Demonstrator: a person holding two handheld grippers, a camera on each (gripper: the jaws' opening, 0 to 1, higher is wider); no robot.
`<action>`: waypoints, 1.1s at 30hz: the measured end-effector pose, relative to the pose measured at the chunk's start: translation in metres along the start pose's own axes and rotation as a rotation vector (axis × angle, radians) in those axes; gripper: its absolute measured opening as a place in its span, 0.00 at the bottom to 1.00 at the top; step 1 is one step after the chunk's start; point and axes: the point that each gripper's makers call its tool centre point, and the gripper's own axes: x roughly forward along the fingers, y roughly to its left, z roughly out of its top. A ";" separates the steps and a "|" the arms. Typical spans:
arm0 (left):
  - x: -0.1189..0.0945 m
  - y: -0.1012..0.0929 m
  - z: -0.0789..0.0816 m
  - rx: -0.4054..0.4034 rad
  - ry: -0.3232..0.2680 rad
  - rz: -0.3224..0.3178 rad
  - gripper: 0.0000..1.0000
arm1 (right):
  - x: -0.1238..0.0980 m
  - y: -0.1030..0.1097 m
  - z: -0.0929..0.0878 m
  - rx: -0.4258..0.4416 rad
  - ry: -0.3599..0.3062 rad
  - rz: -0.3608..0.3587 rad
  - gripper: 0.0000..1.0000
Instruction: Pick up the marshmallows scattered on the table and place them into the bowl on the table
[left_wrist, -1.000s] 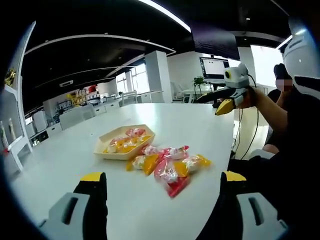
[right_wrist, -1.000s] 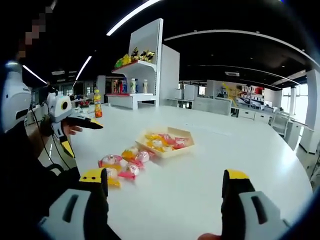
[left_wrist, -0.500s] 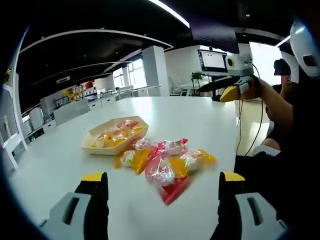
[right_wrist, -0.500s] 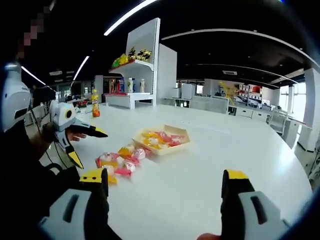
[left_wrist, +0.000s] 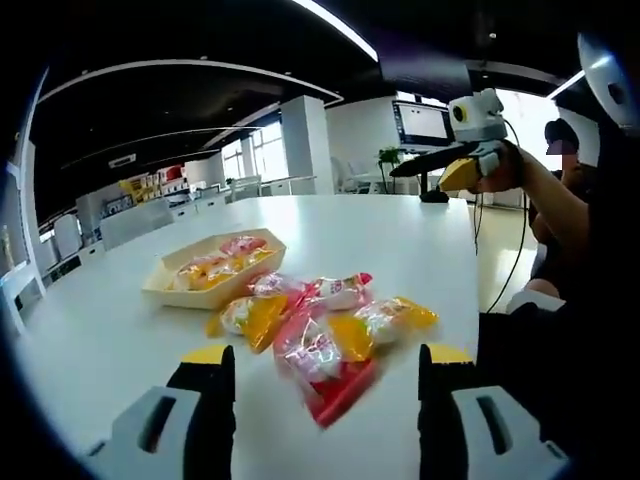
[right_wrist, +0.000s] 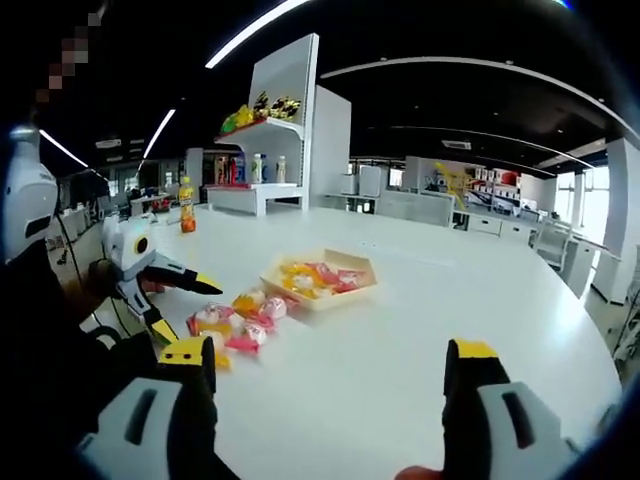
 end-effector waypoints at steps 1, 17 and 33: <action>0.001 -0.001 0.000 0.002 0.001 -0.001 0.73 | 0.000 0.000 0.000 0.001 -0.001 0.000 0.92; 0.012 -0.006 0.001 -0.002 -0.037 -0.003 0.52 | 0.001 -0.003 -0.005 0.002 0.008 -0.003 0.91; 0.011 -0.004 0.001 -0.010 -0.043 0.013 0.37 | 0.001 -0.004 -0.009 0.002 0.014 -0.006 0.90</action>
